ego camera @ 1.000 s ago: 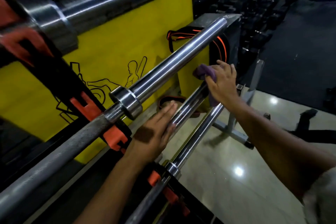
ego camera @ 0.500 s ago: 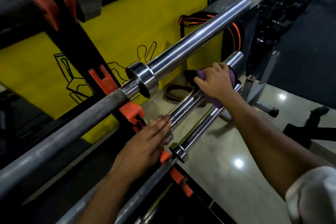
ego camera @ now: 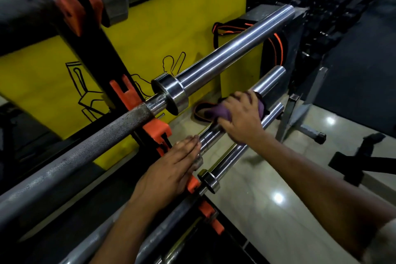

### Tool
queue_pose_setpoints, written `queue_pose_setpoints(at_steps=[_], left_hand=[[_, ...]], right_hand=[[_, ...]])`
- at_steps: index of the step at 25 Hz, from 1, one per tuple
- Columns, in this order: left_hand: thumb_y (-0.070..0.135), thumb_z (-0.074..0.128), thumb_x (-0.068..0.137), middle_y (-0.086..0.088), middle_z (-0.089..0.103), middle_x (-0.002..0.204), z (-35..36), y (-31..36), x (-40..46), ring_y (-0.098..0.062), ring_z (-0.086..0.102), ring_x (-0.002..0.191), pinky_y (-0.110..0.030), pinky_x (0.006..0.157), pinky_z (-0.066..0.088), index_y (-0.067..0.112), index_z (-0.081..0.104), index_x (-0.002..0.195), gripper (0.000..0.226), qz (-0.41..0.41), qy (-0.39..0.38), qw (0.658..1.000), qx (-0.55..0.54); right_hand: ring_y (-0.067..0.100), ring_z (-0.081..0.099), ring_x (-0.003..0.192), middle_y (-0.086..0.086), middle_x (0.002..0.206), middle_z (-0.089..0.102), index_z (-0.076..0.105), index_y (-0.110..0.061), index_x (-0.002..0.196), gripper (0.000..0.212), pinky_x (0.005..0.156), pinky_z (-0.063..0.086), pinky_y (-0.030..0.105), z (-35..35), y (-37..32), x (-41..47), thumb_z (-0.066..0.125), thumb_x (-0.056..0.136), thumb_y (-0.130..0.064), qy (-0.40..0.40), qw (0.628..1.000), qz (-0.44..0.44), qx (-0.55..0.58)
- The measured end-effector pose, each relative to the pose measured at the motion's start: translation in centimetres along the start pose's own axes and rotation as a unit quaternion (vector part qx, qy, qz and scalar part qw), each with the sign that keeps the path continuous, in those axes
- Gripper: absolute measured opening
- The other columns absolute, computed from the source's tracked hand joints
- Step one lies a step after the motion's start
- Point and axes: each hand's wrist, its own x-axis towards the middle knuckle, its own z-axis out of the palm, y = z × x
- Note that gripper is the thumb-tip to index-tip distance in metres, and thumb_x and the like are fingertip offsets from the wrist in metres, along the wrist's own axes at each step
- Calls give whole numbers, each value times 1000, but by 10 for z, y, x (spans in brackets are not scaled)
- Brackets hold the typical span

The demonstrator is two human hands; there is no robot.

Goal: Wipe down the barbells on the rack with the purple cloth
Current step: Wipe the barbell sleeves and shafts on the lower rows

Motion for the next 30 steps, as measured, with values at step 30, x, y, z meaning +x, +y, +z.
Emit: queue_pose_setpoints(at_steps=[30], left_hand=[[9, 65, 89, 1, 18, 164, -22, -1, -50, -2, 1, 151, -17, 120, 5, 17, 30, 155, 76, -47, -80, 995, 24]], right_hand=[[25, 58, 97, 2, 93, 72, 73, -19, 94, 60, 105, 30, 48, -5, -72, -5, 26, 94, -57, -78, 994, -55, -62]])
